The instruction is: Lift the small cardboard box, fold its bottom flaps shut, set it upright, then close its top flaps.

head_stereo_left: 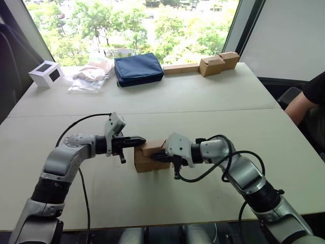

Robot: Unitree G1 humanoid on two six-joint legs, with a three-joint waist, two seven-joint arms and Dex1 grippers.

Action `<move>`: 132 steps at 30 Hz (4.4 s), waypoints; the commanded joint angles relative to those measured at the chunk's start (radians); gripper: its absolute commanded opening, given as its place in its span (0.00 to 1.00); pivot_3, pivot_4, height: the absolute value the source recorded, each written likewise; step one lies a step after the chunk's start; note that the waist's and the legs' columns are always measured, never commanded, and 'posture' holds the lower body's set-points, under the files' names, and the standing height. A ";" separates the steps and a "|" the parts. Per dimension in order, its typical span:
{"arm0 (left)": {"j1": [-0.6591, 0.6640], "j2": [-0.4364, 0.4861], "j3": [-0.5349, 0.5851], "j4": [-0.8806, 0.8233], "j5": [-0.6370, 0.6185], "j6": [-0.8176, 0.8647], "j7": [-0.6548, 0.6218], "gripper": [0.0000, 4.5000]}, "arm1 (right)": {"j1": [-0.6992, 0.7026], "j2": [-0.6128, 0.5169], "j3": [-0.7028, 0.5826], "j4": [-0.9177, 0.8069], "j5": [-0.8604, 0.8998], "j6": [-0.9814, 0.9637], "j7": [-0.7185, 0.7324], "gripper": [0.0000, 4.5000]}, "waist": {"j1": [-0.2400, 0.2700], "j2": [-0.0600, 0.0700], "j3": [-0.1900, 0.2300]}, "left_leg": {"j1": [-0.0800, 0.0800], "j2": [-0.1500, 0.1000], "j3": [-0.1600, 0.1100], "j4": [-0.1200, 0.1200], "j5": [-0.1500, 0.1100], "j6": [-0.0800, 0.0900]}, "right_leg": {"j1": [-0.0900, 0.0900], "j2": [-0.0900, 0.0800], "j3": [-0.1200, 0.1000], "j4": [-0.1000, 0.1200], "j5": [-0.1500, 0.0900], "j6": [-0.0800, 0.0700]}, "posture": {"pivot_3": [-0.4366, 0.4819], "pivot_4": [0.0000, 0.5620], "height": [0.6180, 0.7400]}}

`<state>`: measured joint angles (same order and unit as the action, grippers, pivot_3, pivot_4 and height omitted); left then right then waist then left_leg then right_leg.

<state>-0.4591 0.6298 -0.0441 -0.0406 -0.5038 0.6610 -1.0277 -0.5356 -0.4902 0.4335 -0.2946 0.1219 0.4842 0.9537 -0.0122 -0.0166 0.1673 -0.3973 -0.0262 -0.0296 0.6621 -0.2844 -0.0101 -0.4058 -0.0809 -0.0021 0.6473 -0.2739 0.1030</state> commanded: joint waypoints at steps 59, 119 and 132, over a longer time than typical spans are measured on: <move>0.162 -0.006 -0.006 -0.348 -0.005 0.048 0.211 0.01 | -0.022 0.029 -0.051 0.060 -0.021 -0.024 -0.056 0.00 | 0.001 0.000 0.000 | 0.001 0.001 0.000 -0.001 0.000 0.000 | 0.001 -0.002 0.001 -0.001 0.000 0.000 | 0.48 0.27 0.98; 0.719 0.129 0.435 -0.458 -0.258 0.122 0.176 0.01 | 0.456 -0.300 -0.494 -0.177 0.450 0.259 0.001 0.00 | 0.005 0.002 0.000 | 0.005 0.001 0.001 -0.013 0.000 0.000 | 0.007 -0.008 0.001 -0.018 -0.001 -0.006 | 0.48 0.27 0.98; 0.716 0.131 0.432 -0.401 -0.252 0.108 0.179 0.01 | 0.477 -0.301 -0.498 -0.189 0.463 0.266 0.000 0.00 | 0.005 0.002 0.000 | 0.005 0.001 0.001 -0.013 0.000 0.000 | 0.008 -0.008 0.001 -0.018 -0.001 -0.006 | 0.48 0.27 0.98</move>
<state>0.2543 0.7546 0.3722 -0.4353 -0.7531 0.7800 -0.8439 -0.0577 -0.7769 -0.0535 -0.4557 0.5674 0.7572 0.9487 -0.0071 -0.0148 0.1672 -0.3920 -0.0252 -0.0289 0.6487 -0.2845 -0.0104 -0.3983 -0.0885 -0.0016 0.6293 -0.2753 0.0969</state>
